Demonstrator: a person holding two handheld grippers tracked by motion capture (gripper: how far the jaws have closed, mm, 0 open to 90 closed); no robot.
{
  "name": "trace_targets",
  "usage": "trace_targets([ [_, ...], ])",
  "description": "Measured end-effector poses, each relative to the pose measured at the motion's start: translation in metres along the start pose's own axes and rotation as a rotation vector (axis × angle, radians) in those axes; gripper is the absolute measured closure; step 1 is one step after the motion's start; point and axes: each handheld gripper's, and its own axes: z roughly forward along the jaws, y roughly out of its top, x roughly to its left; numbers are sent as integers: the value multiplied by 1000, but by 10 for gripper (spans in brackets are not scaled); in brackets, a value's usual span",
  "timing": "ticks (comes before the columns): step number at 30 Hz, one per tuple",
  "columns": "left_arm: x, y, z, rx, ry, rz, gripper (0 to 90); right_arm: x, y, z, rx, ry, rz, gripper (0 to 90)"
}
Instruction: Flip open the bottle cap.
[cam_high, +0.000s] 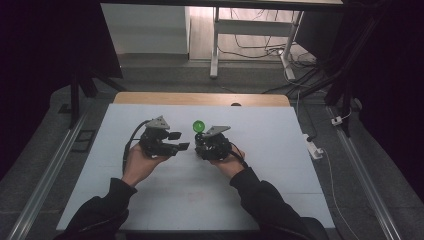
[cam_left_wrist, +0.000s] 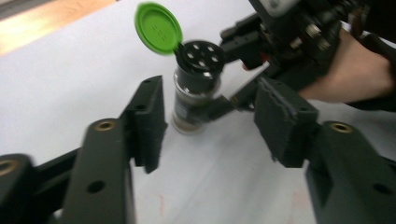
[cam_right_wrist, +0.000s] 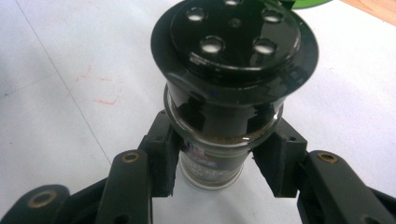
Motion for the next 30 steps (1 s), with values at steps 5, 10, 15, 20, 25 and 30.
trace_targets([
  [5,-5,-8,-5,12,6,-8,280,0,0,1,12,13,18,475],
  [10,-10,-15,-11,10,-2,-25,191,1,0,0,14,32,45,374],
  [15,-15,-25,-19,19,7,-37,131,-1,1,-4,5,29,82,292],
  [20,-17,-35,-31,15,-1,-59,93,0,1,-12,12,42,96,229],
  [25,-19,-47,-42,8,-1,-81,60,3,-2,-22,21,73,101,185],
  [30,-22,-56,-52,-1,7,-97,31,5,-4,-35,24,105,102,150],
])
